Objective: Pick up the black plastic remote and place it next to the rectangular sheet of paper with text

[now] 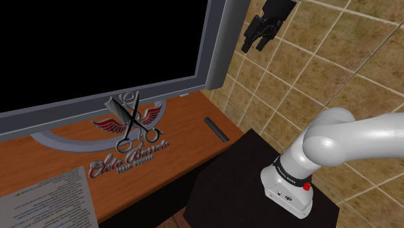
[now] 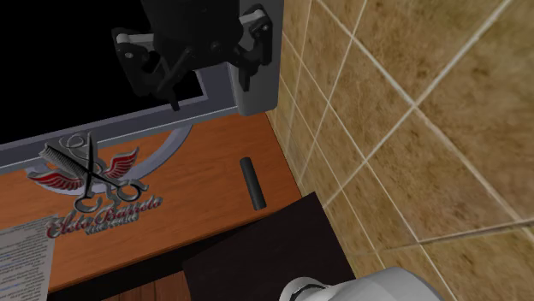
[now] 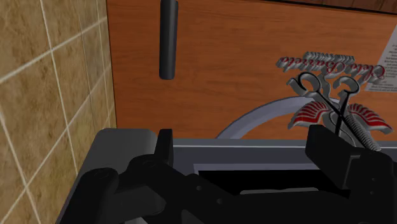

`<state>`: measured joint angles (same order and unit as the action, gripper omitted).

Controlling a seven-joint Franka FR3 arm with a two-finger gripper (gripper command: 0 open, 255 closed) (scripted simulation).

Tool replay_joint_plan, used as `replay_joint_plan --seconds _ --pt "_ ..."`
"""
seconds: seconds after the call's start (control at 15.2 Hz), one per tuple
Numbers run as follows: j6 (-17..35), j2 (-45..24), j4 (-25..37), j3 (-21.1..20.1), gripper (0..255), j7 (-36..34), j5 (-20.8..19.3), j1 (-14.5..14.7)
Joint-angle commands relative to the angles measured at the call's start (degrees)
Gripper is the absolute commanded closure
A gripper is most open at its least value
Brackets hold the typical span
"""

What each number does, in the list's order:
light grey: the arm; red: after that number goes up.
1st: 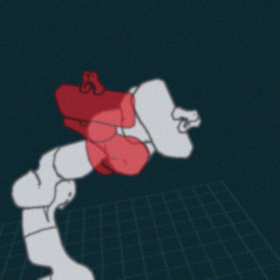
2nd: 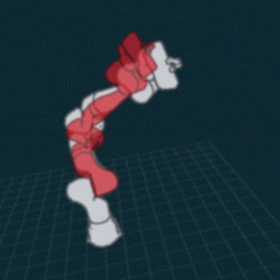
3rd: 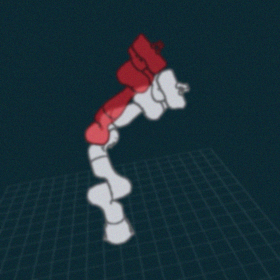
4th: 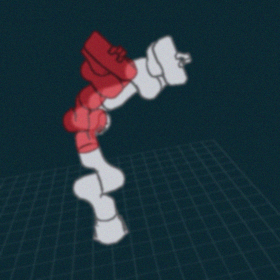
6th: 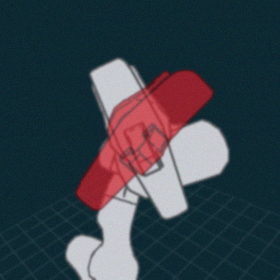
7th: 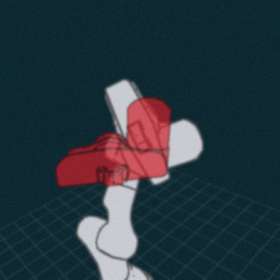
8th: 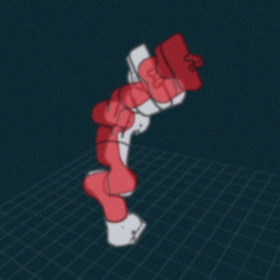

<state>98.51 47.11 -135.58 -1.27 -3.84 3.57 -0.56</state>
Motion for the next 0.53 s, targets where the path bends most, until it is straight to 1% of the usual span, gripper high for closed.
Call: replay_joint_plan --seconds 0.0,0.46 --pt "0.0 0.0 0.0 0.0 0 0.0 0.0 0.0" --pt "11.39 -1.91 -11.63 0.81 0 0.31 0.09 -0.93"
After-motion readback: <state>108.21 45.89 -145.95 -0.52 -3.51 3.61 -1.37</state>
